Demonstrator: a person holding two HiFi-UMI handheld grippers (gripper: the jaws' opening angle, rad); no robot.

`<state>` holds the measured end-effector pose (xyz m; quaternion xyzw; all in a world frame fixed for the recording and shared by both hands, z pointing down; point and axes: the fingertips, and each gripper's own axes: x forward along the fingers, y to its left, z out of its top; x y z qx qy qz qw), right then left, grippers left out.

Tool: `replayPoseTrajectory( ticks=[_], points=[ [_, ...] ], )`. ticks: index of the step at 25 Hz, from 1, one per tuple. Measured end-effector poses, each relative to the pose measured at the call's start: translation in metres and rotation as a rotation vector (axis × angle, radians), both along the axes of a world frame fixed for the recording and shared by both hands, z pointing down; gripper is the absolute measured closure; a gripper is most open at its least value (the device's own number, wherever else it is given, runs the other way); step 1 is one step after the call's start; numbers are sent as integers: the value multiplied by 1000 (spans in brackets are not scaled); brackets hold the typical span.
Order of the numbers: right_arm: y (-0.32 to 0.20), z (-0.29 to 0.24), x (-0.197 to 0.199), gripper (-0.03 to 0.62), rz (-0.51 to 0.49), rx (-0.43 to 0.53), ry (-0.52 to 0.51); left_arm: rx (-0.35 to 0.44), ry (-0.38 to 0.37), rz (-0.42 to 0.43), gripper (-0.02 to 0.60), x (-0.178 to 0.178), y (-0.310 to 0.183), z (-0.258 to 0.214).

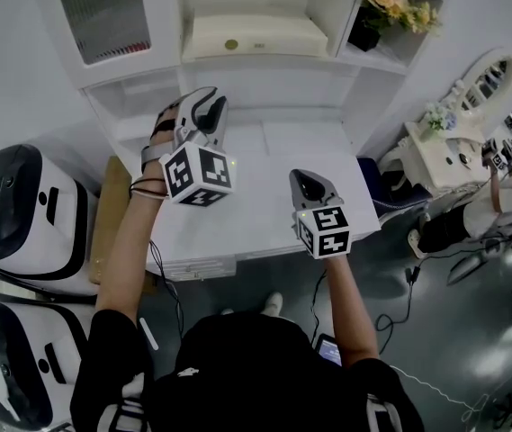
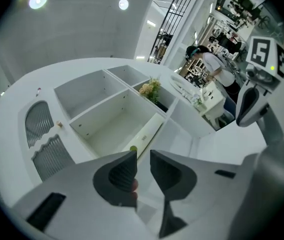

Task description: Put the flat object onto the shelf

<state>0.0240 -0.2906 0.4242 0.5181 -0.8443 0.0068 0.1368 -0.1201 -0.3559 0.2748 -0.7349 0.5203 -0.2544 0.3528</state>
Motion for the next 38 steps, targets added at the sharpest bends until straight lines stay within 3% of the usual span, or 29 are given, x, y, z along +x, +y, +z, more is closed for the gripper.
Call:
replayPoseTrajectory(
  ticks=[9,17,31,38],
  points=[
    [21,-8,-25,594,-2,14,-6,-29,155,7,555,-34,40,20],
    [39,-17,-50,594,0,34,-40,-152,310,1,563,-64,70,64],
    [61,-26,-70,594,24,73,-30,-268,475,29,563,-81,108,108],
    [65,-30,-63,594,29,96,-49,-313,504,34,566,-68,118,123]
  ],
)
